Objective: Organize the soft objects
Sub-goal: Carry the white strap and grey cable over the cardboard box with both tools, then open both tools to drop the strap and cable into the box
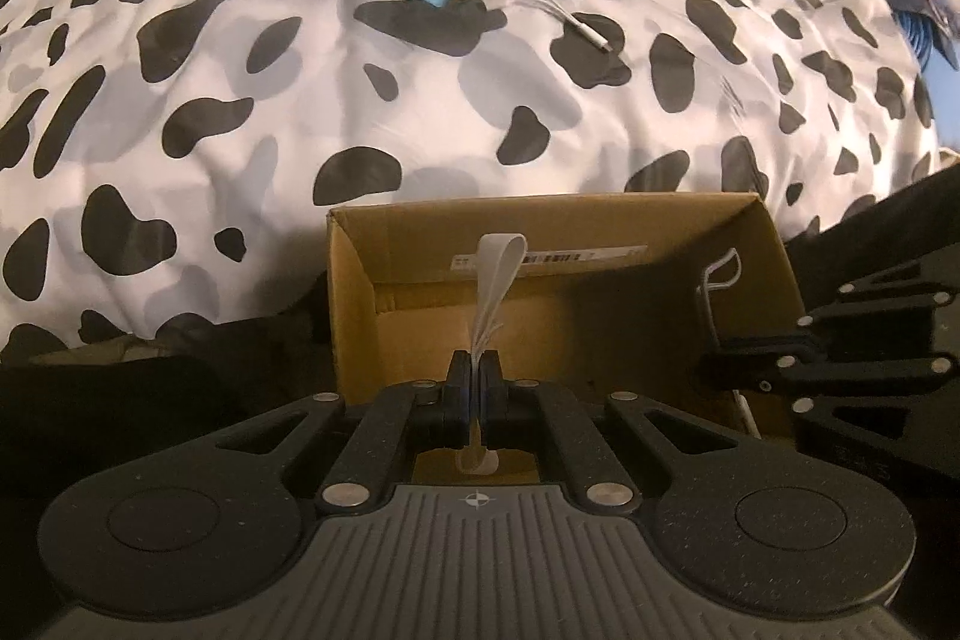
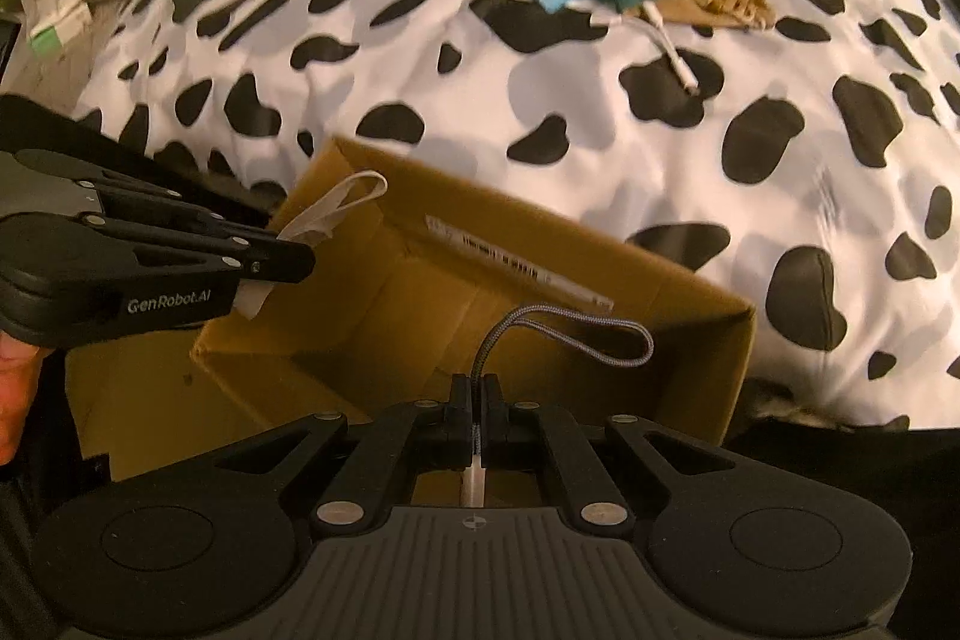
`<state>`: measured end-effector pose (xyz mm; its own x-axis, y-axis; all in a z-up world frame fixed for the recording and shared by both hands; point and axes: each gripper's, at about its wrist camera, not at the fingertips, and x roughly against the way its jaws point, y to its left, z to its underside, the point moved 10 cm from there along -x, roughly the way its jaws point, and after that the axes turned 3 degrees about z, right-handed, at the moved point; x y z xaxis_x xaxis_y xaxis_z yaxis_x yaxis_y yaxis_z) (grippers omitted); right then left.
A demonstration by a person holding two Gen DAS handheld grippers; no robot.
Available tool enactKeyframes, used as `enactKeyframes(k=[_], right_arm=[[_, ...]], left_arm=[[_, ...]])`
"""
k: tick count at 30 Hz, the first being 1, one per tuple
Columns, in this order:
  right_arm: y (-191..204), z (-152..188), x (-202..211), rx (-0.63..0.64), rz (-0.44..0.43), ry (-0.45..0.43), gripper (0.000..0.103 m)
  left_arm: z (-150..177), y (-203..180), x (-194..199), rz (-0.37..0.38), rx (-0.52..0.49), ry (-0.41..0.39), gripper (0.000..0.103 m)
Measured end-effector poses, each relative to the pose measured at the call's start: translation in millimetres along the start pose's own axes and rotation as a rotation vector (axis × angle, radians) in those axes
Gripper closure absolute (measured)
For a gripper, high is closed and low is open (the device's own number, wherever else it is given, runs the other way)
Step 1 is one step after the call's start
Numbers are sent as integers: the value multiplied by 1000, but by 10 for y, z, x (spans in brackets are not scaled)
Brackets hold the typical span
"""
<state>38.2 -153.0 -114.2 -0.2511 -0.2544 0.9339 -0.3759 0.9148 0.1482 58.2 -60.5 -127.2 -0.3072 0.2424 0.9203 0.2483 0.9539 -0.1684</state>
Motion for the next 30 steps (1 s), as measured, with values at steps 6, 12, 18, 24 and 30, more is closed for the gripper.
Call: enactKeyframes(k=[6, 12, 18, 24, 30], right_arm=[[-35, 16, -25, -7, 4, 17, 98], [-30, 19, -41, -3, 9, 24, 98], [-29, 12, -56, 1, 12, 29, 98], [-47, -28, -43, 9, 45, 3, 18], [-34, -44, -51, 40, 73, -1, 1]], left_arm=[[9, -9, -7, 3, -2, 4, 100], [4, -39, -24, 7, -6, 9, 100], [-2, -40, -31, 9, -4, 10, 99], [-38, 25, -64, -24, 23, 7, 44], [-43, 68, -72, -43, 39, 9, 36]])
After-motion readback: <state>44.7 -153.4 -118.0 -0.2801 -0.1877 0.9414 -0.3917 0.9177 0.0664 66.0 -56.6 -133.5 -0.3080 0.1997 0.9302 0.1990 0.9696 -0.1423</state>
